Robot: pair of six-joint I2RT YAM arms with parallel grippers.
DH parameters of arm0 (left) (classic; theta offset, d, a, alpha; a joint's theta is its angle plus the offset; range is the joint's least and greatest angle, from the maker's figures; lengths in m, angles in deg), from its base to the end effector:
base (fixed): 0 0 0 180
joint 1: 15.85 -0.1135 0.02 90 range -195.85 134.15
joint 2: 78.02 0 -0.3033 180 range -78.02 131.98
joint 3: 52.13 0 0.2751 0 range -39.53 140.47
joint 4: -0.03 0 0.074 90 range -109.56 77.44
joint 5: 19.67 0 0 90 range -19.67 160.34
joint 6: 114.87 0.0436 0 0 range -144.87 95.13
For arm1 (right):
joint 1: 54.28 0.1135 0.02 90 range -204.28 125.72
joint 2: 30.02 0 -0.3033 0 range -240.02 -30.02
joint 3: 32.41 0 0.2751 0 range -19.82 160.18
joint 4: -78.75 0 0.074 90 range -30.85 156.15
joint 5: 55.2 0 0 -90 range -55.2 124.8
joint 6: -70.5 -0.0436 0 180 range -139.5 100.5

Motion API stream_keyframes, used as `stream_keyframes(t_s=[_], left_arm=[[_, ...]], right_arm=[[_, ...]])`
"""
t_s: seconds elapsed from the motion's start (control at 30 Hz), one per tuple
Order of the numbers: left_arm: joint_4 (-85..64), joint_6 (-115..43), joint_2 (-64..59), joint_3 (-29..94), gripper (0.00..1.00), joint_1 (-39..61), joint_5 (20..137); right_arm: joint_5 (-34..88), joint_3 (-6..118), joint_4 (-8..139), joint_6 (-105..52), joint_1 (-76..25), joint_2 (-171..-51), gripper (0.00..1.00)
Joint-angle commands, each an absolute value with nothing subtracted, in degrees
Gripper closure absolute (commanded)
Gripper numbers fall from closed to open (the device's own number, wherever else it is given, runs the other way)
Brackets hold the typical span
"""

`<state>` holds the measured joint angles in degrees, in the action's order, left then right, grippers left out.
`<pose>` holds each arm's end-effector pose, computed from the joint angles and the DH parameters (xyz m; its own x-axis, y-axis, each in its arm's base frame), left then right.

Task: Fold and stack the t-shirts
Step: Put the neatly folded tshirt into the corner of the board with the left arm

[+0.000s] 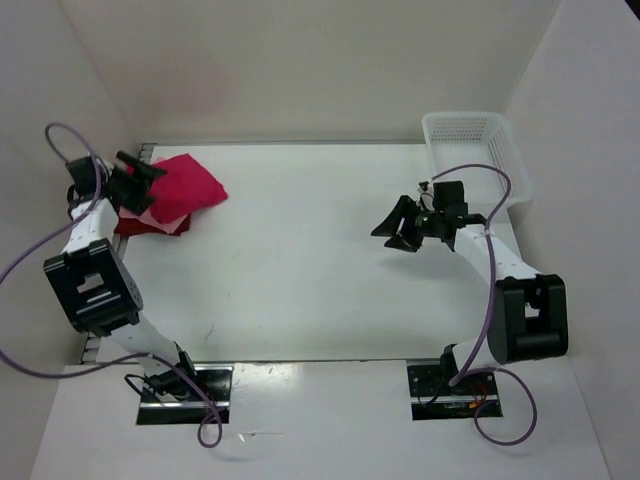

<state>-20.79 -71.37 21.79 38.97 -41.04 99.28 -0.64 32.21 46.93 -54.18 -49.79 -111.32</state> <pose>0.4082 0.1687 0.3154 -0.3133 -0.8488 -0.4259 -0.3175 0.5163 -0.7954 0.3073 0.0495 0.2523 -0.8682 0.3968 -0.2978 0.0574 0.6766 0.7342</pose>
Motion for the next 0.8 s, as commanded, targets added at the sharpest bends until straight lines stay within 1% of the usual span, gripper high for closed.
stream_keyframes(t_s=[0.0,0.03,0.07,0.1,0.2,0.27,0.33,0.37,0.4,0.43,0.47,0.57,0.67,0.77], left_arm=[[-17.22,-75.49,14.11,26.7,0.04,-42.65,99.88],[-18.18,-75.49,9.48,25.08,0.0,-43.35,97.86],[-18.19,-74.97,7.17,23.59,0.0,-43.36,94.8],[-18.88,-74.44,3.23,22.44,0.0,-43.36,93.64],[-21.61,-73.74,-2.76,20.59,0.0,-43.36,89.77],[-23.89,-72.16,-4.19,19.89,0.0,-43.36,89.76],[-25.91,-69.45,-4.98,19.36,0.0,-41.18,89.76],[-25.92,-68.3,-5.5,17.53,0.0,-40.55,91.76],[-27.66,-67.42,-6.12,16.81,0.0,-39.5,92.3],[-28.72,-65.32,-6.13,16.2,0.0,-38.71,93.0],[-29.86,-64.34,-6.13,15.67,0.0,-37.05,94.32],[-32.16,-61.08,-7.34,13.56,0.0,-34.23,97.74],[-30.76,-61.69,-10.16,10.4,0.0,-33.6,102.84],[-29.09,-62.48,-10.17,10.39,0.0,-33.6,105.57]], right_arm=[[-2.73,34.94,47.87,-51.59,-49.54,-113.25,0.37],[-2.73,34.94,47.87,-51.58,-49.53,-113.25,0.37],[-2.73,34.42,47.87,-51.58,-48.84,-113.86,0.37],[-2.73,34.41,47.87,-51.58,-48.22,-114.39,0.37],[-3.25,33.19,48.4,-51.06,-46.99,-114.92,0.37],[-3.25,33.18,48.4,-51.06,-46.98,-114.92,0.37],[-3.25,32.65,48.4,-51.06,-46.46,-114.92,0.36],[-2.56,32.65,48.4,-50.36,-45.85,-114.92,0.36],[-1.85,32.65,47.79,-50.35,-44.97,-114.92,0.34],[-0.72,32.65,47.26,-50.35,-44.44,-114.92,0.29],[1.64,32.65,47.26,-50.35,-43.91,-114.92,0.0],[6.31,32.13,46.64,-50.35,-41.45,-112.81,0.0],[6.33,30.99,46.03,-49.83,-40.74,-111.23,0.0],[6.33,29.5,46.03,-50.35,-40.22,-108.78,0.0]])
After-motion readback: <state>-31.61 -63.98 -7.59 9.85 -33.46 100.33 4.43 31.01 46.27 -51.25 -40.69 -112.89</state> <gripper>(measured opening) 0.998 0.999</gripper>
